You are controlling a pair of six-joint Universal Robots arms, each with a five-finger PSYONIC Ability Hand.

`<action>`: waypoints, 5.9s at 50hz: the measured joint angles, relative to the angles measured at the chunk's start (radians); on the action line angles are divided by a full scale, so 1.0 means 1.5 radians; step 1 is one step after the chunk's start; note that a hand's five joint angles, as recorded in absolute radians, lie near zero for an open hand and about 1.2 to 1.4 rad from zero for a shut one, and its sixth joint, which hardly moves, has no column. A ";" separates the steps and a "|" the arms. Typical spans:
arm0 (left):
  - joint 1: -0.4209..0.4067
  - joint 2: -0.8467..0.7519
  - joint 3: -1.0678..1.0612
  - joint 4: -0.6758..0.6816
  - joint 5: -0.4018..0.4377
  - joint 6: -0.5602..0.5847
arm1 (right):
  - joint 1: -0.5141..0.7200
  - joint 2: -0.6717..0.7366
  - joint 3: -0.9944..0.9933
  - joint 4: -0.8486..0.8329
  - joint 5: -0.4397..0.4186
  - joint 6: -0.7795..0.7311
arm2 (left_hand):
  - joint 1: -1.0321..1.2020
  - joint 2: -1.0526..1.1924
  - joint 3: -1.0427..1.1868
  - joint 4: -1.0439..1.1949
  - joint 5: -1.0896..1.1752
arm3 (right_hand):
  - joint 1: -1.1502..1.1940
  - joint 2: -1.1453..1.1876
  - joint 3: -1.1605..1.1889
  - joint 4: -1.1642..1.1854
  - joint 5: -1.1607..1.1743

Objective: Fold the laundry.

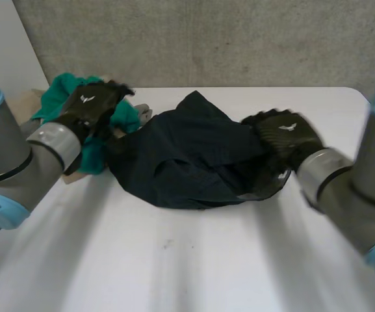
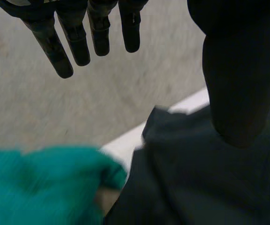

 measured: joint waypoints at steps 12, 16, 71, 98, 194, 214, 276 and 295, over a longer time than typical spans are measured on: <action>0.074 0.018 -0.103 0.008 0.083 0.042 | 0.129 0.217 -0.110 -0.123 0.031 0.068 | 0.000 0.000 0.000 0.000 0.000 | 0.000 0.000 0.000 0.000 0.000; 0.072 0.049 -0.134 0.013 0.084 0.040 | 0.144 0.299 -0.164 -0.159 0.074 0.025 | 0.000 -0.001 0.000 0.000 0.000 | 0.189 0.184 0.182 0.181 0.176; -0.026 0.126 -0.246 -0.014 0.030 -0.215 | 0.082 -0.095 -0.014 -0.092 0.075 -0.068 | -0.013 -0.008 -0.007 -0.001 0.006 | 0.580 0.644 0.651 0.659 0.636; -0.160 0.016 -0.255 -0.019 0.028 -0.325 | 0.088 -0.088 0.004 -0.093 0.078 -0.066 | 0.139 0.146 0.146 0.151 0.153 | 0.580 0.644 0.651 0.661 0.636; -0.271 0.052 -0.201 0.155 -0.179 0.090 | -0.236 -0.028 0.000 0.234 -0.147 -0.176 | 0.577 0.617 0.615 0.624 0.611 | 0.153 0.158 0.160 0.169 0.169; -0.269 0.051 -0.205 0.156 -0.178 0.087 | -0.207 0.024 0.119 0.082 -0.144 -0.259 | 0.577 0.617 0.615 0.624 0.611 | 0.355 0.376 0.373 0.375 0.369; -0.227 -0.094 0.272 0.215 -0.202 0.389 | -0.137 0.023 -0.087 -0.344 0.063 -0.267 | 0.577 0.618 0.616 0.626 0.619 | 0.575 0.645 0.653 0.661 0.649; -0.253 -0.063 -0.143 0.184 -0.196 0.268 | -0.108 0.051 0.113 -0.036 0.056 -0.221 | 0.577 0.618 0.616 0.627 0.620 | 0.255 0.268 0.267 0.267 0.249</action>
